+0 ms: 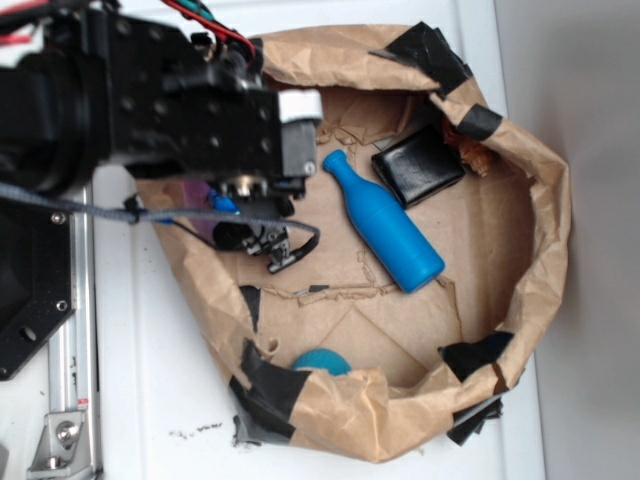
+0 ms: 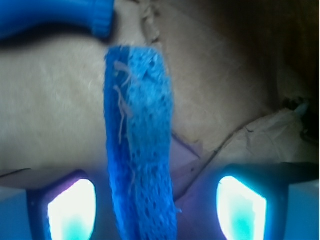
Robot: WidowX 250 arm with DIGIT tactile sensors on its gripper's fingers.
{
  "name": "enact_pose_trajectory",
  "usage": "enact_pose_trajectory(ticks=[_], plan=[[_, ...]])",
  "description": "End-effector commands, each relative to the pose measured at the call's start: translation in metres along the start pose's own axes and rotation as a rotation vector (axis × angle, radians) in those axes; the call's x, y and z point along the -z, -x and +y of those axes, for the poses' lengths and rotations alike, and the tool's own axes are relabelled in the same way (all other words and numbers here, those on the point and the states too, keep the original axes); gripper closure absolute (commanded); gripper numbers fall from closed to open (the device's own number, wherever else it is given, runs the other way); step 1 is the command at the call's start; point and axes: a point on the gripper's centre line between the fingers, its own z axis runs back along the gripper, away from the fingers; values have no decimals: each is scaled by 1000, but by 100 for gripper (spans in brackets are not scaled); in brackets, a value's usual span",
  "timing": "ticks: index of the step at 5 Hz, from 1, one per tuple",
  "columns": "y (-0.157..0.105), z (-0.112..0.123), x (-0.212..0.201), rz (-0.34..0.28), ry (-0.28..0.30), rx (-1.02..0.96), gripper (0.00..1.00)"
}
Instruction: Grab the blue sponge.
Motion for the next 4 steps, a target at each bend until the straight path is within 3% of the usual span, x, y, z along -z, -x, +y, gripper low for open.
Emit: enact_pose_trajectory(ticks=[1, 3, 4], plan=[[-15, -14, 3, -37, 33, 91, 0], [-30, -17, 8, -30, 19, 121, 0], [-31, -17, 10, -27, 24, 111, 100]])
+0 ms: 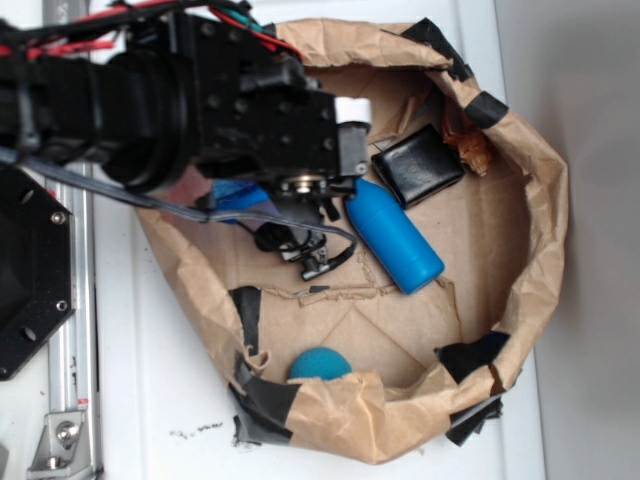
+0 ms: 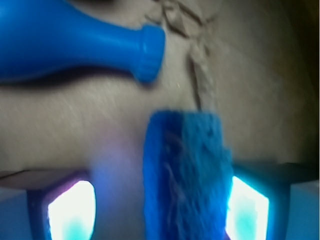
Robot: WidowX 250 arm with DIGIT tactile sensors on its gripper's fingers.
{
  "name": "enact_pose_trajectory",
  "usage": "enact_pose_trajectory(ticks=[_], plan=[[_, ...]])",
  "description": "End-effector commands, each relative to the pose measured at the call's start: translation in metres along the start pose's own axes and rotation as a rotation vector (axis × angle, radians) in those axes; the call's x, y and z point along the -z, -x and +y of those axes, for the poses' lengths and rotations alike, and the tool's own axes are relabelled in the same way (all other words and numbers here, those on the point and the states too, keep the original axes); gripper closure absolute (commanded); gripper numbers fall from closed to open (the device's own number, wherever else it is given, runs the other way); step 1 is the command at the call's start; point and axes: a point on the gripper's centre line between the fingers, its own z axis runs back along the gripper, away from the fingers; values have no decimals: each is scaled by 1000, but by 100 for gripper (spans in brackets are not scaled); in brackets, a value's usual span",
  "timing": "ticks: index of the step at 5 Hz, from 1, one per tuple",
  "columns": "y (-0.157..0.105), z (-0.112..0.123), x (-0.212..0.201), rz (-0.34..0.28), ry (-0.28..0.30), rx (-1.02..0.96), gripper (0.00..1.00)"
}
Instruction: Grab the blue sponge.
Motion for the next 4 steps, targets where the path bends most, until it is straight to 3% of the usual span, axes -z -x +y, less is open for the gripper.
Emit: enact_pose_trajectory(ticks=[1, 4], plan=[[-3, 4, 2, -11, -3, 4, 100], [-1, 3, -13, -41, -5, 47, 100]])
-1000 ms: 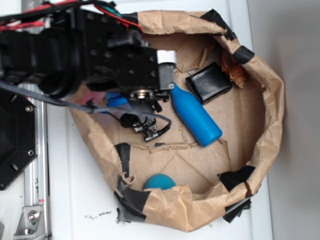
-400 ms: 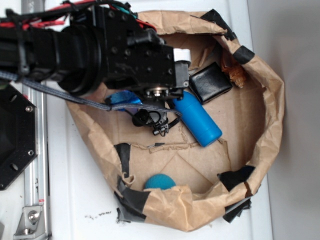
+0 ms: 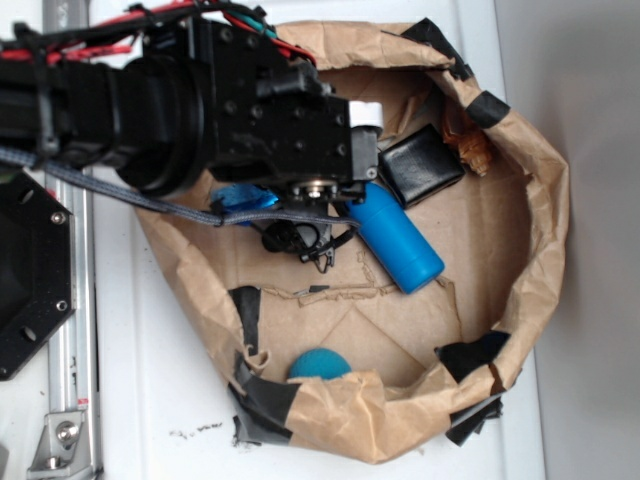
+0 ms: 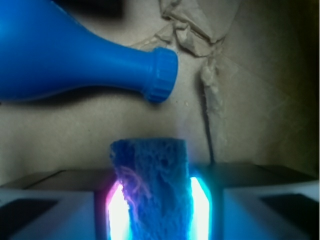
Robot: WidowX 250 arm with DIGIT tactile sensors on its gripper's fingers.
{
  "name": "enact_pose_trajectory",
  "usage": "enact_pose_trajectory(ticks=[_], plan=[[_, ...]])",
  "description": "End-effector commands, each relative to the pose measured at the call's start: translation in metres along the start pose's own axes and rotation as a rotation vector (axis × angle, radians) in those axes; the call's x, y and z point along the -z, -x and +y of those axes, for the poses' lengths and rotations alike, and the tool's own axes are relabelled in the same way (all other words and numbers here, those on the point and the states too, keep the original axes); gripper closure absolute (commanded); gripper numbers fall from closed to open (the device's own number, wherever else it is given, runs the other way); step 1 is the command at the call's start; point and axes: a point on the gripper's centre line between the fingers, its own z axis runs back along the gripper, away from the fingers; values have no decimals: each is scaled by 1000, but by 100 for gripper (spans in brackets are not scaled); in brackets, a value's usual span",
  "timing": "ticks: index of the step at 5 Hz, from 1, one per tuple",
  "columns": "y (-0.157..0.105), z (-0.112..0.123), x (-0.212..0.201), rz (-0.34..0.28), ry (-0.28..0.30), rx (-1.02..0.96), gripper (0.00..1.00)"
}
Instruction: Grab the blue sponge.
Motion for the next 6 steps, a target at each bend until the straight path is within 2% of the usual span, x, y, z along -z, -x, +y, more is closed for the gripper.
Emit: enact_pose_trajectory(ticks=[1, 2, 3, 4, 5, 6], plan=[[-4, 2, -54, -104, 40, 84, 100], [-7, -16, -107, -181, 69, 154, 100], [-11, -29, -159, -187, 67, 249, 100], [-7, -40, -156, -232, 52, 398, 100], [-4, -40, -151, -267, 88, 430, 100], [1, -36, -147, -263, 91, 402, 100]])
